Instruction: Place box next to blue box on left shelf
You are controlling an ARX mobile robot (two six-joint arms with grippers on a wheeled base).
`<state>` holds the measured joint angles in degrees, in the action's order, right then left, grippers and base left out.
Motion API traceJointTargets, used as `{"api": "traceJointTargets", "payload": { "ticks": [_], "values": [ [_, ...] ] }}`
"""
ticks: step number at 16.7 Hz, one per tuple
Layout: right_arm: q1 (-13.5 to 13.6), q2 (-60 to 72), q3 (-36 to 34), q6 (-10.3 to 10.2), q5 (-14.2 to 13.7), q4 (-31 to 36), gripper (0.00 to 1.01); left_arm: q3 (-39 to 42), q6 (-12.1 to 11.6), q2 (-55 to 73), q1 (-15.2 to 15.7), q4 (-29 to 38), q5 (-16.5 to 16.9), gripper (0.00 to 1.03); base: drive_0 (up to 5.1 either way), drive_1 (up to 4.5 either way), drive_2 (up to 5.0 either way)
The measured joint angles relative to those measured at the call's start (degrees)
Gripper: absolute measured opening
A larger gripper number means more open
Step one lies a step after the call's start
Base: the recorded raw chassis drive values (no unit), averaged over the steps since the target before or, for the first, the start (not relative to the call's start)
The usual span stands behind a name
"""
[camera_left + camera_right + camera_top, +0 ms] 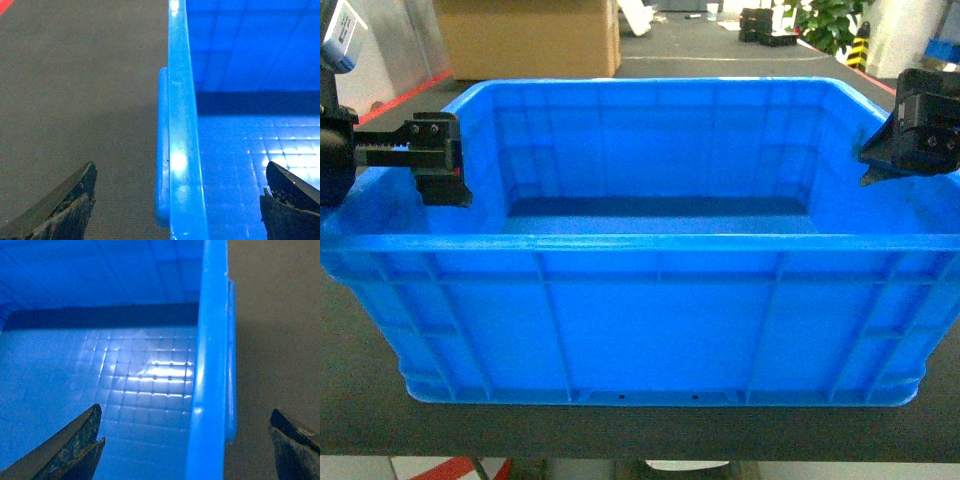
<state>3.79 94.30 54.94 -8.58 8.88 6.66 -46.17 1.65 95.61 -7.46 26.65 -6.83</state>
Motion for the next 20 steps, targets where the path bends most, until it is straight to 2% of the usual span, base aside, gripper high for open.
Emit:
{"api": "traceJointTargets", "payload": {
  "ticks": [1, 3, 5, 7, 8, 10, 12, 16, 19, 20],
  "values": [
    [0.4, 0.0, 0.1, -0.2, 0.3, -1.0, 0.98, -1.9, 1.0, -0.1, -0.1, -5.1, -0.1, 0.98, 0.0, 0.0, 0.0],
    [0.4, 0.2, 0.1, -0.5, 0.4, -2.1, 0.98, -3.4, 2.4, 0.0, -0.1, -8.7, -0.2, 0.98, 0.0, 0.0, 0.0],
    [0.4, 0.4, 0.1, -0.5, 0.3, -2.4, 0.81, -3.6, 2.9, 0.0, -0.3, -9.1, 0.5, 0.95, 0.0, 0.0, 0.0],
    [0.3, 0.4, 0.1, -0.5, -0.5, -2.4, 0.53, -4.0, 2.9, -0.1, -1.3, -10.3, 0.7, 0.67, 0.0, 0.0, 0.0],
    [0.3, 0.5, 0.1, -0.5, -1.1, -2.4, 0.41, -4.1, 2.9, -0.2, -1.4, -11.1, -0.1, 0.56, 0.0, 0.0, 0.0],
    [0.3, 0.4, 0.1, -0.5, -2.3, -2.3, 0.25, -4.6, 2.9, -0.3, -1.0, -12.0, -0.7, 0.36, 0.0, 0.0, 0.0],
    [0.4, 0.4, 0.1, -1.2, -4.0, -1.4, 0.19, -4.6, 2.9, -1.0, -1.0, -13.0, -0.6, 0.22, 0.0, 0.0, 0.0],
    [0.4, 0.1, 0.0, -2.0, -4.5, -1.4, 0.17, -4.3, 3.0, -1.5, -1.2, -12.2, -0.8, 0.19, 0.0, 0.0, 0.0],
    [0.7, -5.4, -3.1, -2.2, -5.5, 4.3, 0.16, 0.9, 2.0, -6.1, -2.8, 0.6, -1.6, 0.19, 0.0, 0.0, 0.0],
    [0.7, -8.2, -3.8, -2.8, -4.8, 6.8, 0.15, 1.6, 1.7, -8.3, -3.2, 3.9, -2.2, 0.19, 0.0, 0.0, 0.0]
  ]
}}
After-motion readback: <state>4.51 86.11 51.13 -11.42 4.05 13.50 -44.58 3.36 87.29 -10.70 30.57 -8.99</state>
